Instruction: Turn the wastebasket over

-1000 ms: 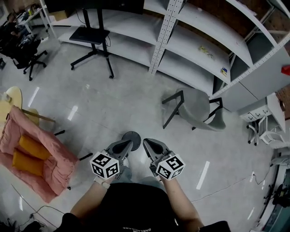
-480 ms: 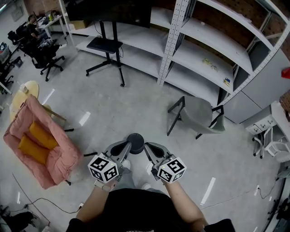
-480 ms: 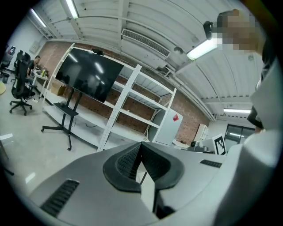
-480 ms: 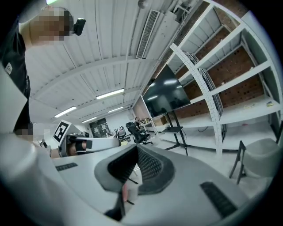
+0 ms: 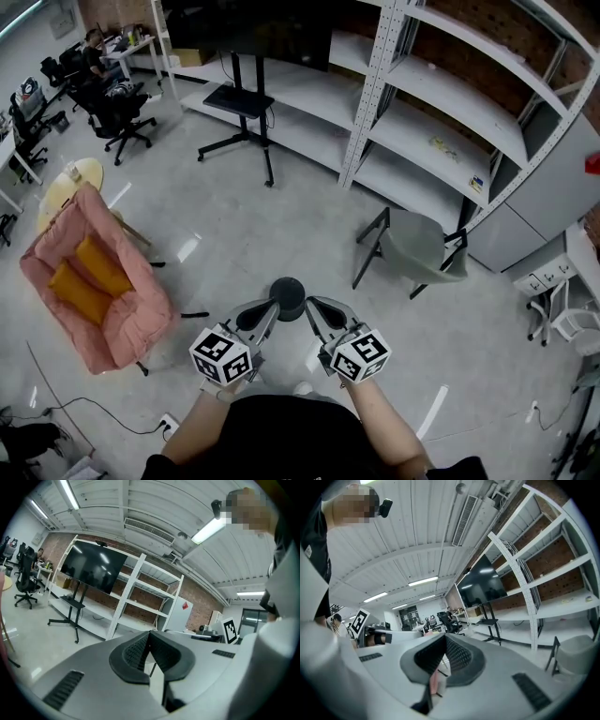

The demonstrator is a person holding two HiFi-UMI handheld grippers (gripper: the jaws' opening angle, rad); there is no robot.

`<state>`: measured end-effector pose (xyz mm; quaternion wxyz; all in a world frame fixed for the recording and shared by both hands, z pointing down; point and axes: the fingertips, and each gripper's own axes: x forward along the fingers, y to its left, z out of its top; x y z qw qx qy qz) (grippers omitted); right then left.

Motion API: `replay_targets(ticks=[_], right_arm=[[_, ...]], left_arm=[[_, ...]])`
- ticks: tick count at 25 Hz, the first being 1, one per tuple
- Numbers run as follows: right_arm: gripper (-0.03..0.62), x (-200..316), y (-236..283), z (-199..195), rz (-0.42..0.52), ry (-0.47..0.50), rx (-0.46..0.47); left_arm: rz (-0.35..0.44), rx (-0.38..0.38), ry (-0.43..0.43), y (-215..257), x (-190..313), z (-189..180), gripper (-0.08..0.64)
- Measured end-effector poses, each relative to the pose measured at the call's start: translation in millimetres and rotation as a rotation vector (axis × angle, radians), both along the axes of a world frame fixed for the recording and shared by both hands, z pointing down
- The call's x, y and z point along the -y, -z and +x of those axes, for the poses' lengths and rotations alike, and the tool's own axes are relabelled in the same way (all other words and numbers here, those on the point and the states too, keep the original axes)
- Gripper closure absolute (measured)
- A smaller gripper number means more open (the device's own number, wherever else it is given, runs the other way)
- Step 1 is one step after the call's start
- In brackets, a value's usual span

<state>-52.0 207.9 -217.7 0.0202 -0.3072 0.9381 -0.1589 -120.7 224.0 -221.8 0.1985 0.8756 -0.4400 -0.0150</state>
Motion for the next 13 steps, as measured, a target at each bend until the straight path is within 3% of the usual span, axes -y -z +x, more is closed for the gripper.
replay_targets(ticks=[13], right_arm=[[0.583, 0.2, 29.3, -29.3, 0.066, -0.039, -0.002]], left_arm=[[0.080, 0.012, -0.063, 27.5, 6.7, -24.5, 0.546]])
